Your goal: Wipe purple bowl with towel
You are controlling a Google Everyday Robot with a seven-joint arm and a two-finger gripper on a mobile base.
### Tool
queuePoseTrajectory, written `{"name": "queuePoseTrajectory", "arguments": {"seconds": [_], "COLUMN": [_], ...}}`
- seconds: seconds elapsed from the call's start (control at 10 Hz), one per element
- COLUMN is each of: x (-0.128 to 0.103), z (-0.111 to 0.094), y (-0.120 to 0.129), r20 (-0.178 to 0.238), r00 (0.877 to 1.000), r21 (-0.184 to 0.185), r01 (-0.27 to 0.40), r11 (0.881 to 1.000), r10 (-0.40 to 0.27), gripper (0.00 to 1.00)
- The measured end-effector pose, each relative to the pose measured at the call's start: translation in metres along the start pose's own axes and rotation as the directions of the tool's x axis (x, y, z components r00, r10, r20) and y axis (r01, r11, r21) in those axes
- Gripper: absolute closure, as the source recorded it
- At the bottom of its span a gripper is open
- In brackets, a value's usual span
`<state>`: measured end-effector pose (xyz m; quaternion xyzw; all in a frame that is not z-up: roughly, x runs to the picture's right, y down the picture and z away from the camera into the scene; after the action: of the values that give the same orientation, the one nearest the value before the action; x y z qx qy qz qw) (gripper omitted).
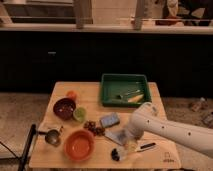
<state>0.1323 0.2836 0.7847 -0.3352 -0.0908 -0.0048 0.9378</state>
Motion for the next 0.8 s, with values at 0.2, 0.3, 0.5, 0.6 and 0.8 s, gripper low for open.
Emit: {"name": "queuePoseTrajectory", "arguments": {"seconds": [0.2,0.3,0.5,0.6,0.8], "x": [-0.002,-0.004,-0.004,-0.004,-0.007], "z": [-0.001,-0.001,-0.002,-0.002,-0.001], "y": [-0.005,-0.007,-0.01,-0.012,-0.018], "r20": [0.001,-0.001,-0.005,-0.008,-0.01], "r00": [1.0,1.0,0.998,0.996,0.988], "r21": [0.004,0.002,-0.003,-0.007,-0.02], "r01": [0.014,0.03,0.068,0.094,0.155], "r11": [1.0,1.0,0.998,0.996,0.988], "r10": [-0.014,-0.03,-0.068,-0.094,-0.155], "gripper": [0.2,0.2,0.2,0.2,0.2]}}
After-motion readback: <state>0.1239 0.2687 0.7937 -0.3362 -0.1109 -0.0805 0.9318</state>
